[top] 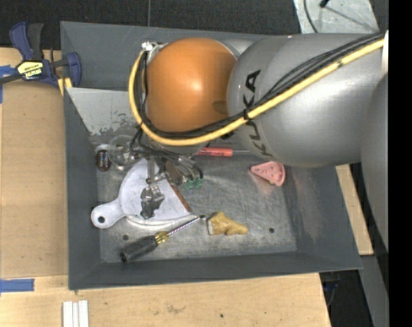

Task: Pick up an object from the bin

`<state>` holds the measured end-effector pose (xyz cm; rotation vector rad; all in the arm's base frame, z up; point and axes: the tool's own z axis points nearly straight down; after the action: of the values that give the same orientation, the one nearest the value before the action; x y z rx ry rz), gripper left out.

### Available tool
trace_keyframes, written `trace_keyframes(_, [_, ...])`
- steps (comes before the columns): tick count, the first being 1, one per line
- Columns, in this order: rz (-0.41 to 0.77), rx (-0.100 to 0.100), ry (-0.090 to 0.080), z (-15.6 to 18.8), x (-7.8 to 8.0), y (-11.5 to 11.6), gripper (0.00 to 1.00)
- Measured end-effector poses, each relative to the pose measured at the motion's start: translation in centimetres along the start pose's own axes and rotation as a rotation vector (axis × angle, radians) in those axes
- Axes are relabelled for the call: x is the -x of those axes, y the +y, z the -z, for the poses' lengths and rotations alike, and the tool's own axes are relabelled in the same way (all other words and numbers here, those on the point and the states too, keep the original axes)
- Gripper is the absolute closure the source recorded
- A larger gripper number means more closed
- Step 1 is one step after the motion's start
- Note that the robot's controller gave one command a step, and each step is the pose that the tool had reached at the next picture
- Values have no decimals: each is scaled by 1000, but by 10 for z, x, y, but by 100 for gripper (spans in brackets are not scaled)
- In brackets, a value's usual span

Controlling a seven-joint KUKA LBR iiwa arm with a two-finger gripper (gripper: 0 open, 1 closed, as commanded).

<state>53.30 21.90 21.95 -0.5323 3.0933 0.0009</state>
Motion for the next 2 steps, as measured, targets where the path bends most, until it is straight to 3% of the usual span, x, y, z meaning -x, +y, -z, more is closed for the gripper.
trace_keyframes(1, [39, 0, -11, -40, 3, 5, 0])
trace_keyframes(2, [158, 0, 0, -85, 3, 15, 0])
